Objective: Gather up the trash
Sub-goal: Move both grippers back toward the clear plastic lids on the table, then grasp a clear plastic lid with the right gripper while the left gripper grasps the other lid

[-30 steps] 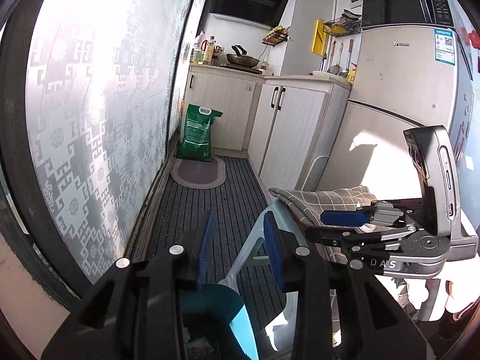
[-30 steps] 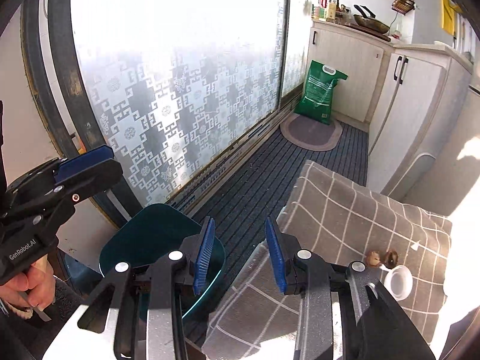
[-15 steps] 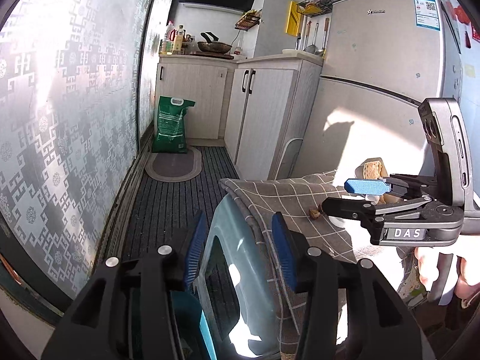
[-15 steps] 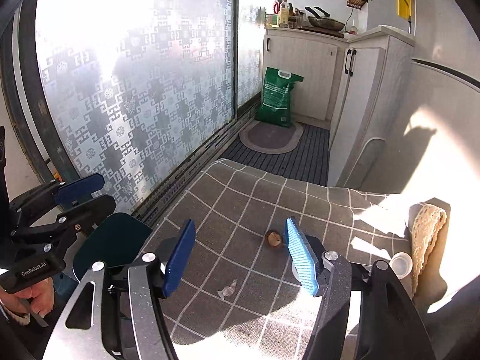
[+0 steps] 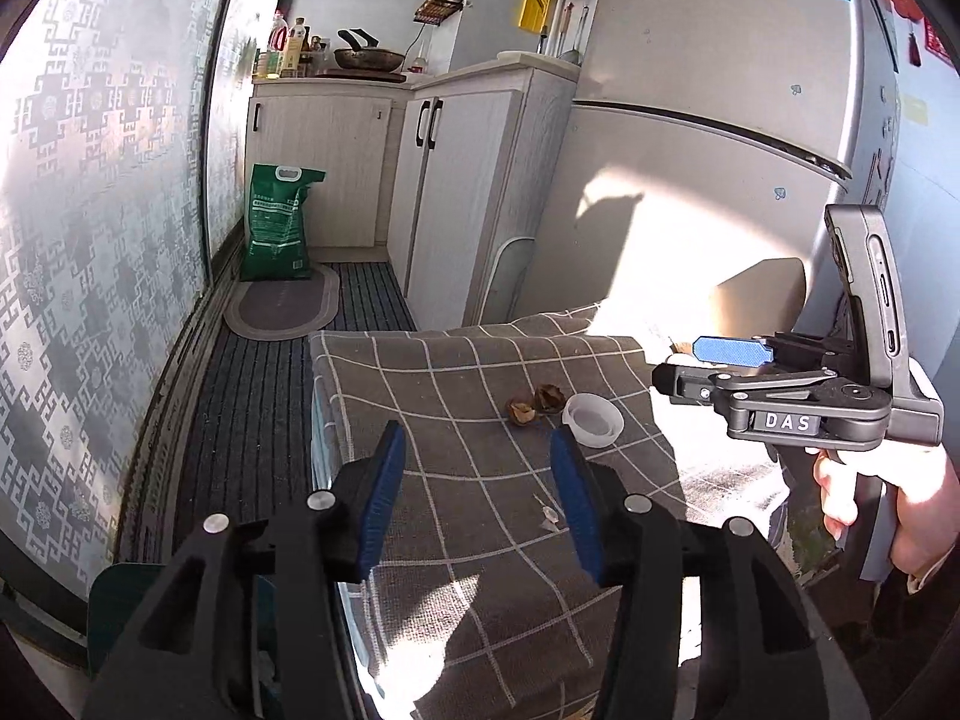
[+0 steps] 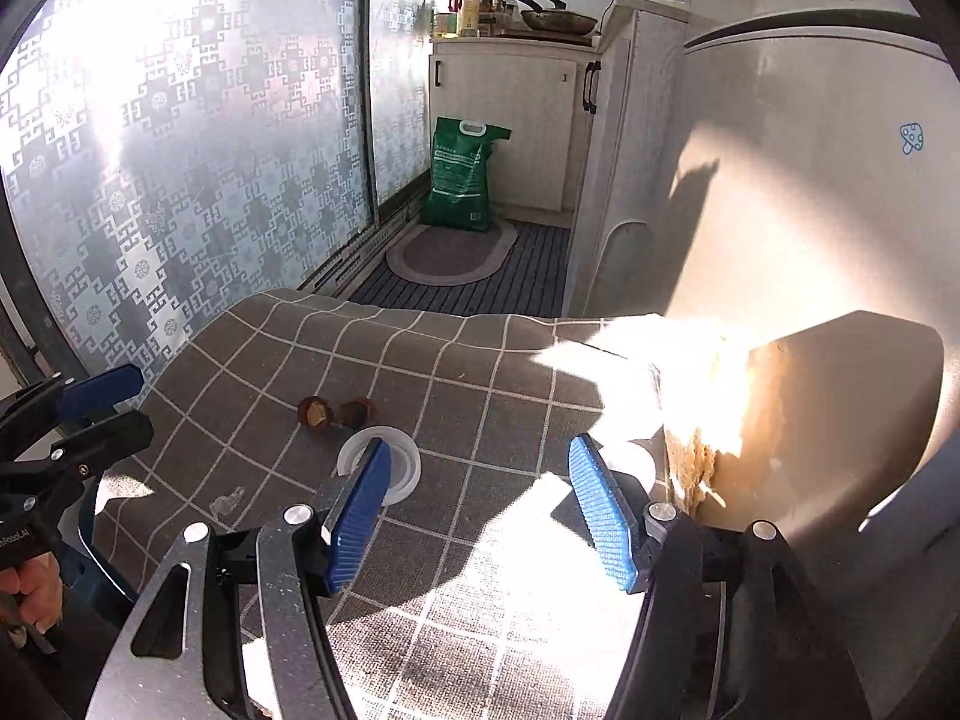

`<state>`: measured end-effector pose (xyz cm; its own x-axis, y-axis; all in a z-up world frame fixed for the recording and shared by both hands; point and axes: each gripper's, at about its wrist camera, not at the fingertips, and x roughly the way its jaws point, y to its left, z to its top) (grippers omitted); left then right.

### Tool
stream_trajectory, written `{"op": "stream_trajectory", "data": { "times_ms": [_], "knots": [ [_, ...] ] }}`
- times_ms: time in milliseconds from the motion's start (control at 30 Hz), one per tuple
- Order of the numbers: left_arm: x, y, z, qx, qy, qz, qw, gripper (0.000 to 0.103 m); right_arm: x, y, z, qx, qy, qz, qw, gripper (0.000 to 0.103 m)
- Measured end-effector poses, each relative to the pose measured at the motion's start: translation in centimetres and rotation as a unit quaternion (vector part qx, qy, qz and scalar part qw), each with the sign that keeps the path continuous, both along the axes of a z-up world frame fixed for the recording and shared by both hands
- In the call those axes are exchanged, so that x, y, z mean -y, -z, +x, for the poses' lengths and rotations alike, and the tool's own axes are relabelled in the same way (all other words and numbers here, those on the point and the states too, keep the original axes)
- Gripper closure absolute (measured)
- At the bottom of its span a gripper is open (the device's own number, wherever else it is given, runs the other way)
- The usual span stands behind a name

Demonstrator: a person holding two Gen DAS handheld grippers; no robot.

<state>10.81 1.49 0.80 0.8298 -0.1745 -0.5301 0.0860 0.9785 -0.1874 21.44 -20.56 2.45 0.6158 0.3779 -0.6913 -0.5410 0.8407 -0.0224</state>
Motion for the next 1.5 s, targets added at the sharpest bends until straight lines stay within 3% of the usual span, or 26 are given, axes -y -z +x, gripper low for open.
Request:
{"op": "stream_trajectory", "data": {
  "times_ms": [400,600,800,967,1133,1500],
  "knots": [
    [2.9,1.4,2.0,-0.027,0.025,-0.005,0.9993,0.050,2.8,1.3,1.1,0.001,0.027,-0.026,0.999,0.041],
    [3.7,2.0,2.9,-0.045,0.047,-0.026,0.9976,0.050,2.7,2.3,2.0,-0.004,0.027,-0.044,0.999,0.053],
    [4.8,2.7,3.9,-0.062,0.065,-0.031,0.9955,0.050,1.9,2.8,2.9,-0.007,0.026,-0.057,0.998,0.058],
    [5.5,3.0,4.7,-0.067,0.065,-0.026,0.9953,0.048,1.4,3.1,3.4,-0.009,0.023,-0.062,0.998,0.060],
    [6.4,3.3,5.7,-0.073,0.064,-0.013,0.9952,0.047,1.5,3.4,3.4,0.001,0.019,-0.072,0.997,0.073],
    [8.9,3.5,7.0,-0.089,0.039,0.039,0.9945,0.047,2.6,2.2,1.3,0.002,-0.007,-0.038,0.999,0.073]
  ]
}}
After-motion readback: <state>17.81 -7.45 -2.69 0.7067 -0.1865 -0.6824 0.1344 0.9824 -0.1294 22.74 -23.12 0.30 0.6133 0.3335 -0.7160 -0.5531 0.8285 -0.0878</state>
